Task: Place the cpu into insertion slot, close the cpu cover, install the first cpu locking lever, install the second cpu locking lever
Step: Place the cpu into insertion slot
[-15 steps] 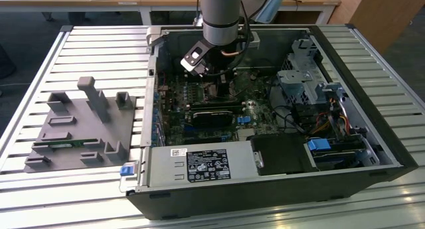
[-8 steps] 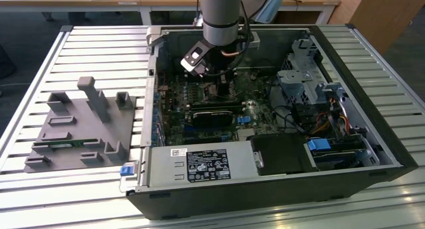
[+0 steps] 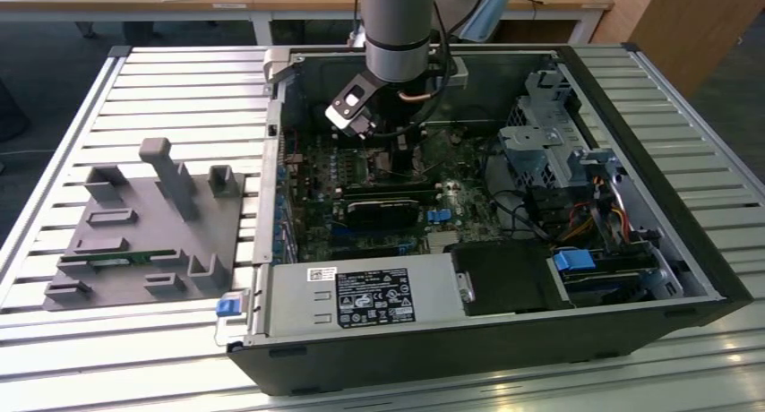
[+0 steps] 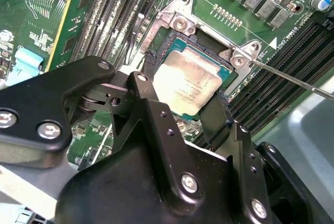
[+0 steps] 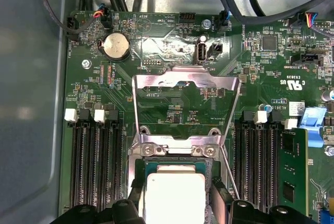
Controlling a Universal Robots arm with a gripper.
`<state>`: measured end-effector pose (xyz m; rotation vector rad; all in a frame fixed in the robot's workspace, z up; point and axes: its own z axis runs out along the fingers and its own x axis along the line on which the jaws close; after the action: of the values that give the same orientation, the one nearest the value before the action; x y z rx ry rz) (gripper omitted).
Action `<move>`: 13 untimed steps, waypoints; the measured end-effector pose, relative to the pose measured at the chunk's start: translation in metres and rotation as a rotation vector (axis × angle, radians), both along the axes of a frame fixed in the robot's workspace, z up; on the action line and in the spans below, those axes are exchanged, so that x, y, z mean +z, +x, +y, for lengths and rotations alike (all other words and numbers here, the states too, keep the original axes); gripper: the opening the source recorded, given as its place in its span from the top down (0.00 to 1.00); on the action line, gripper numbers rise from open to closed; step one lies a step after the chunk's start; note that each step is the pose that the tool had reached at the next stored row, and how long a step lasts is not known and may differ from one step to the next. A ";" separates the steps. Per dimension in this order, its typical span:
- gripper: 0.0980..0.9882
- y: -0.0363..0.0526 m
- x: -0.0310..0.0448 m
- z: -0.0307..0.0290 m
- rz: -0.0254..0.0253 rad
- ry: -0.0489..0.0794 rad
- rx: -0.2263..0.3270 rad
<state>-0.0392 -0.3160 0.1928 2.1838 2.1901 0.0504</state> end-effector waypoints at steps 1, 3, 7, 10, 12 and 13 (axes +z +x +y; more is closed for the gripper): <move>0.42 0.0000 0.0001 0.0000 0.0000 0.000 0.000; 0.42 0.0000 0.0021 -0.0001 0.0001 0.000 0.000; 0.42 0.0000 0.0032 0.0001 -0.0002 0.000 0.000; 0.42 0.0000 0.0034 0.0000 0.0000 0.000 0.000; 0.42 0.0000 0.0034 0.0000 0.0000 -0.002 0.000; 0.42 0.0000 0.0034 -0.0001 0.0001 -0.003 0.000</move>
<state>-0.0391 -0.3160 0.1962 2.1824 2.1890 0.0475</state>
